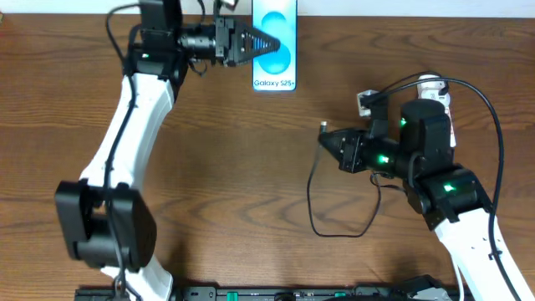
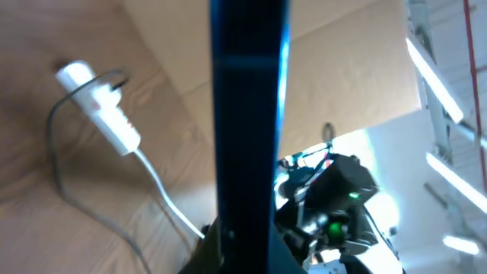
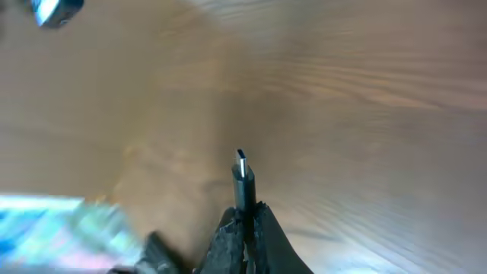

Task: Plug charger to phone and switch on socket
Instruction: 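Lift the USB-C plug with the right gripper toward the phone's bottom edge, then align the USB-C plug under the phone's bottom port with the right gripper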

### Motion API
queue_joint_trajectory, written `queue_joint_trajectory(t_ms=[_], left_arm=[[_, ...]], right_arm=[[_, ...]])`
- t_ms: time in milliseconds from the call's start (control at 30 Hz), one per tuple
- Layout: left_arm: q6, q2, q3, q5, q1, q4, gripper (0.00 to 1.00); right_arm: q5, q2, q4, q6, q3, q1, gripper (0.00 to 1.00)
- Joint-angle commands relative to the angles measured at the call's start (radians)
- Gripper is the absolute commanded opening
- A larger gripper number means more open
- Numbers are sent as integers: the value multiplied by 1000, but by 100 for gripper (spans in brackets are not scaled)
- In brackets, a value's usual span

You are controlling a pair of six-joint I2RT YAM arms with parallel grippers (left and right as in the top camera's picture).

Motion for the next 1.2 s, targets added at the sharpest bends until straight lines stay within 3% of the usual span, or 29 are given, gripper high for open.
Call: queue_joint_trajectory(t_ms=[0, 300, 867, 1167], left_arm=[[-161, -109, 20, 35, -27, 109, 7], [-214, -122, 19, 22, -45, 118, 7], [-212, -122, 19, -9, -87, 118, 7], [-163, -122, 19, -10, -87, 117, 8]], right_arm=[[-332, 0, 116, -37, 1, -8, 1], [-451, 0, 307, 109, 1, -7, 1], [-389, 0, 408, 270, 1, 18, 1], [-357, 2, 412, 273, 1, 58, 1]])
